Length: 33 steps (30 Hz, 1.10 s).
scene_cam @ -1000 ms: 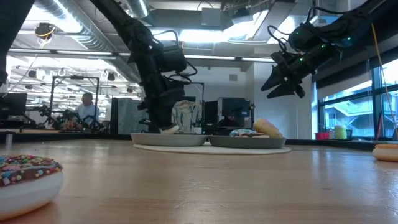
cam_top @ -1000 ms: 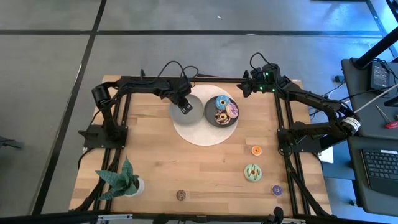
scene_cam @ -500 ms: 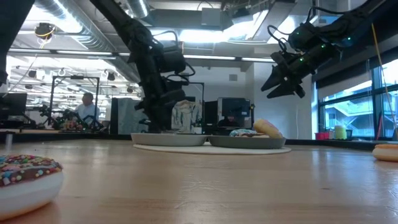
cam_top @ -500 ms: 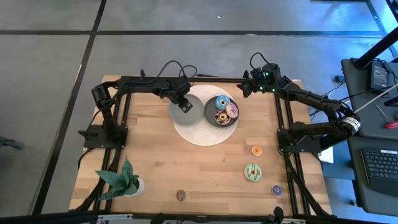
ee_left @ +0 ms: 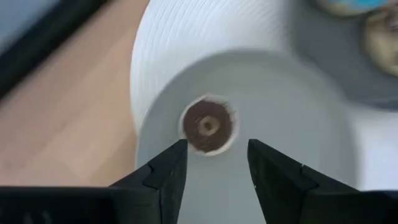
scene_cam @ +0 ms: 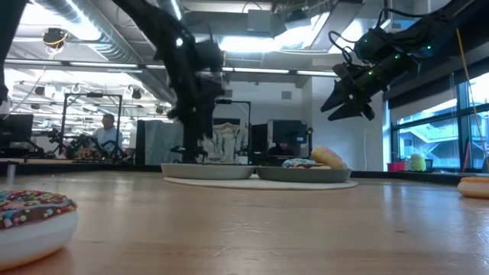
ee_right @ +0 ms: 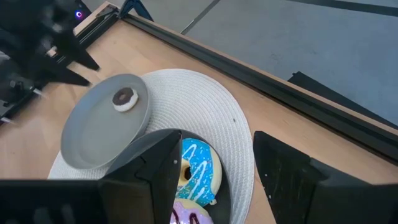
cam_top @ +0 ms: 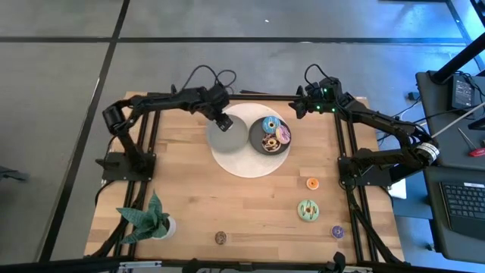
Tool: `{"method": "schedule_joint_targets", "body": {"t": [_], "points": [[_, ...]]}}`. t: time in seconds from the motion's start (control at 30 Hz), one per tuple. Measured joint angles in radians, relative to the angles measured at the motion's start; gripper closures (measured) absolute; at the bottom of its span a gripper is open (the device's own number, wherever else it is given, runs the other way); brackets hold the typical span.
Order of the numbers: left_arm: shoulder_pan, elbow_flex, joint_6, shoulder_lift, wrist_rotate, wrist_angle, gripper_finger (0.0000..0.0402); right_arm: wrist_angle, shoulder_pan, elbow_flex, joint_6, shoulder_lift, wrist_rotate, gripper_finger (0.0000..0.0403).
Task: Pick & Place donuts
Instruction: Put the small brown donut on the gray plate
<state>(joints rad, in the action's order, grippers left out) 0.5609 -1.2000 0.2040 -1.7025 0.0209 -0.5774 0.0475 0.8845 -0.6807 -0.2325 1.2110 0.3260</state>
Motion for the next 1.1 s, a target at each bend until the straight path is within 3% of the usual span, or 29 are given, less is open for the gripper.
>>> {"method": "schedule_joint_targets", "body": {"t": [0.2,0.37,0.9,1.1], "points": [[-0.087,-0.003,-0.196,0.163,0.061,-0.019,0.0236,0.0,0.0,0.0,0.003,0.0,0.0,0.0203],[-0.197,-0.003,-0.177,0.237,0.065,-0.033,0.0237,0.0,0.0,0.0,0.007,0.0,0.0,0.0203],[-0.5,-0.002,-0.116,0.251,0.058,-0.034,0.024,-0.001,0.0,0.0,0.028,0.0,0.0,0.0203],[-0.635,-0.002,-0.103,0.25,-0.042,-0.029,0.0238,-0.001,0.0,0.0,0.028,0.0,0.0,0.0203]]}}
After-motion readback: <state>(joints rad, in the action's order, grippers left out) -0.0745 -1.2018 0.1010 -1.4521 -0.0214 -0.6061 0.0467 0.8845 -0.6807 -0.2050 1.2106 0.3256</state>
